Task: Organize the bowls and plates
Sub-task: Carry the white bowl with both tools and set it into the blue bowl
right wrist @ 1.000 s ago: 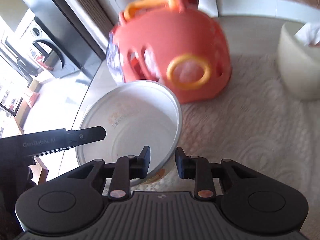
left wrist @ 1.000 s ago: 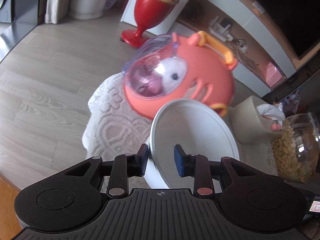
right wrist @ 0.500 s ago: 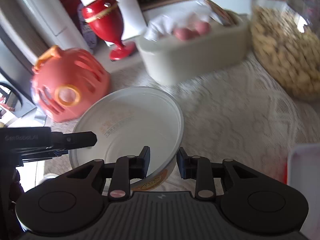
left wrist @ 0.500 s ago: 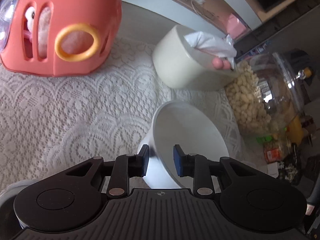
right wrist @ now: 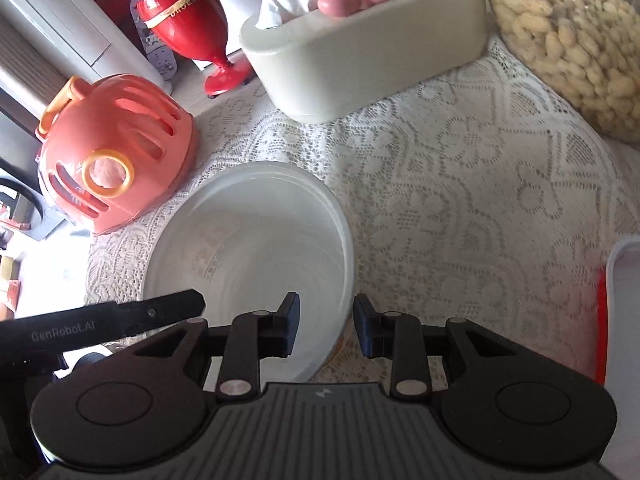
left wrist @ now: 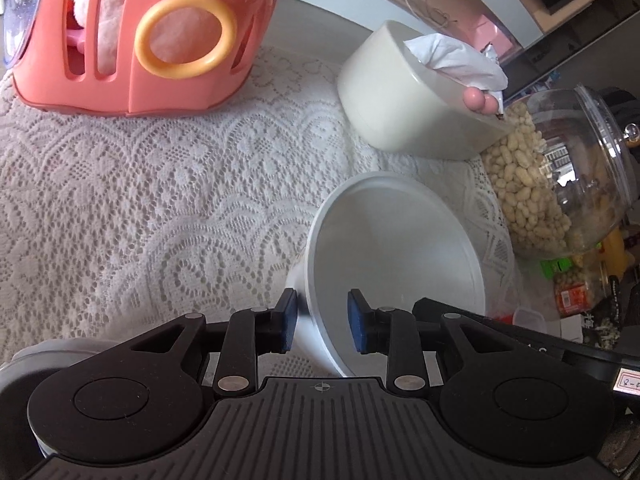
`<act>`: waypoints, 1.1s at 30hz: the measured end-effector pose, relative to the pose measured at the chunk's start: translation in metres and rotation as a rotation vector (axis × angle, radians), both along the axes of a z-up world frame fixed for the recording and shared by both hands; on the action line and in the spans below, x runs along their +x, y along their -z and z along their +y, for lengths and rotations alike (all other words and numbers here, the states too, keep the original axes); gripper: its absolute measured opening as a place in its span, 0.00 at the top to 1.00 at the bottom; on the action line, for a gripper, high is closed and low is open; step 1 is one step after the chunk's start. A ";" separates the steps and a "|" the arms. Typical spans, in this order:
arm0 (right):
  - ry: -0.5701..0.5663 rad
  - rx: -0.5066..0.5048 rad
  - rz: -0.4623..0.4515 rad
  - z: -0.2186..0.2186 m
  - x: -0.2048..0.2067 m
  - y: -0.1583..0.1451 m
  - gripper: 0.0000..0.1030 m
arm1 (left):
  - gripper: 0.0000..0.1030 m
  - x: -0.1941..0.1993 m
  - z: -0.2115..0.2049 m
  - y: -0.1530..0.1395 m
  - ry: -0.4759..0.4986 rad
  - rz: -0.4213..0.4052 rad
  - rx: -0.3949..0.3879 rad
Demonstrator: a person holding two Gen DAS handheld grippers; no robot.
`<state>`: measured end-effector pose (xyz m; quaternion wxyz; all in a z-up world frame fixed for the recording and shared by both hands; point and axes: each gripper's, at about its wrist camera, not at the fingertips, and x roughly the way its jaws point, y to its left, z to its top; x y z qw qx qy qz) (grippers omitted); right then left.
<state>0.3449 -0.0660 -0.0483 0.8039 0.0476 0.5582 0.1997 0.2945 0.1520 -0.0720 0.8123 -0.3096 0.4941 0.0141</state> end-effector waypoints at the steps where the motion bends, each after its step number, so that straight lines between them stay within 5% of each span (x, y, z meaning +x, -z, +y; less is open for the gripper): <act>1: -0.004 -0.006 -0.007 0.002 0.001 -0.001 0.70 | 0.70 0.000 0.000 0.000 -0.002 0.001 -0.002; 25: -0.007 -0.143 -0.030 0.003 0.006 0.010 0.63 | 0.71 -0.001 -0.001 0.003 -0.018 0.039 0.050; 33: -0.128 -0.329 -0.282 0.024 -0.016 -0.010 0.39 | 0.72 0.001 -0.007 0.001 0.015 0.038 0.005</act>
